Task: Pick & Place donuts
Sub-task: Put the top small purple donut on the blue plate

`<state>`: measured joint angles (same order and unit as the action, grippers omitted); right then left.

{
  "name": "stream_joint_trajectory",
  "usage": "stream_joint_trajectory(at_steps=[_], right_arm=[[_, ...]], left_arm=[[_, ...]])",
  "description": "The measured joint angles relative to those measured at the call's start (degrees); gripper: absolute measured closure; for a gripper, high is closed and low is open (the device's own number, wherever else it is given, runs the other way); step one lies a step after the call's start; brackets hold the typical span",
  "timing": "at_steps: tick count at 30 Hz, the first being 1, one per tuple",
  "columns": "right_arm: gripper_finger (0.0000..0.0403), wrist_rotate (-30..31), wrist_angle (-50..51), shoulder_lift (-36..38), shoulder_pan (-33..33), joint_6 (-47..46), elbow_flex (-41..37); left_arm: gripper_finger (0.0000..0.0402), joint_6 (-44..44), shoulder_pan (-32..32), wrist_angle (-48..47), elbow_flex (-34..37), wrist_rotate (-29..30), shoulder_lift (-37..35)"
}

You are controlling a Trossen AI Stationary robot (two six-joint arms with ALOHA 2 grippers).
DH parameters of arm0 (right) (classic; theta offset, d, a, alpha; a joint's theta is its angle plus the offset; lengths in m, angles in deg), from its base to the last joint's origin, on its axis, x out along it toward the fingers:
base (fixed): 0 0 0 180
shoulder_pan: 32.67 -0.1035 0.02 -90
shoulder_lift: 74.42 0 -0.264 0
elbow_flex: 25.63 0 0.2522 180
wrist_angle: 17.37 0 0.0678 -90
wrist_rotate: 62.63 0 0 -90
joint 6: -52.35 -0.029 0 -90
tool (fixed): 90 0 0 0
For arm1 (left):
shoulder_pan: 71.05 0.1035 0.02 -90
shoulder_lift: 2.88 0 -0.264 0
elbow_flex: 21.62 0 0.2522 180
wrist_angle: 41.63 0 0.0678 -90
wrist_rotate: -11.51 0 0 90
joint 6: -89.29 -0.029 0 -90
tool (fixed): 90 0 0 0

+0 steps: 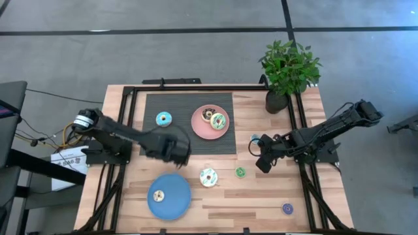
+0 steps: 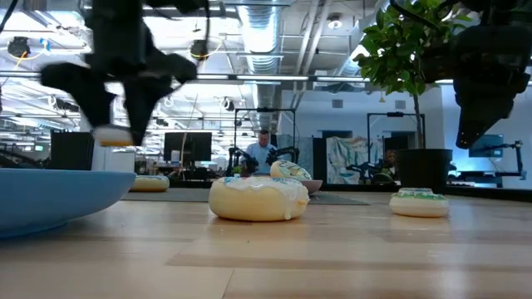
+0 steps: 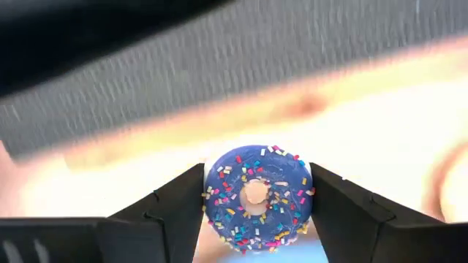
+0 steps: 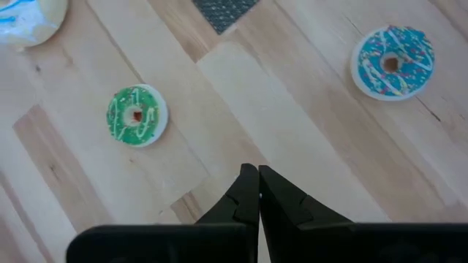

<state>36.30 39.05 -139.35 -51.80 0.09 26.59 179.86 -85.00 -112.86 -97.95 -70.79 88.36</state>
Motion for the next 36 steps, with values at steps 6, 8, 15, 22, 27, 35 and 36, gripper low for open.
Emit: stream_joint_trajectory(at_steps=[6,8,15,22,27,35,36], right_arm=[[0.0401,-0.02,0.06,0.0,0.01,0.37,0.0],[0.0401,-0.02,0.08,0.0,0.01,0.43,0.0],[0.0401,-0.17,0.06,0.0,0.0,1.76,0.0],[0.0401,-0.17,-1.09,0.0,0.02,1.77,0.0],[0.0401,-0.57,-2.65,0.0,0.02,1.75,0.0],[0.0401,-1.46,-2.87,0.02,0.02,1.74,0.0],[0.0401,-1.46,-2.87,0.0,0.02,1.74,0.0]], left_arm=[[0.0184,18.77,-11.74,2.11,0.0,1.32,-0.09],[0.0184,24.47,-15.02,1.91,0.0,1.57,-0.09],[0.0184,35.61,-22.95,3.57,-0.04,1.72,2.3],[0.0184,37.72,-24.15,4.97,-0.02,0.57,7.52],[0.0184,37.59,-23.88,4.71,0.0,0.38,8.34],[0.0184,35.24,-23.87,4.54,-0.02,1.99,8.26],[0.0184,35.19,-23.87,4.55,-0.02,1.99,8.26]])
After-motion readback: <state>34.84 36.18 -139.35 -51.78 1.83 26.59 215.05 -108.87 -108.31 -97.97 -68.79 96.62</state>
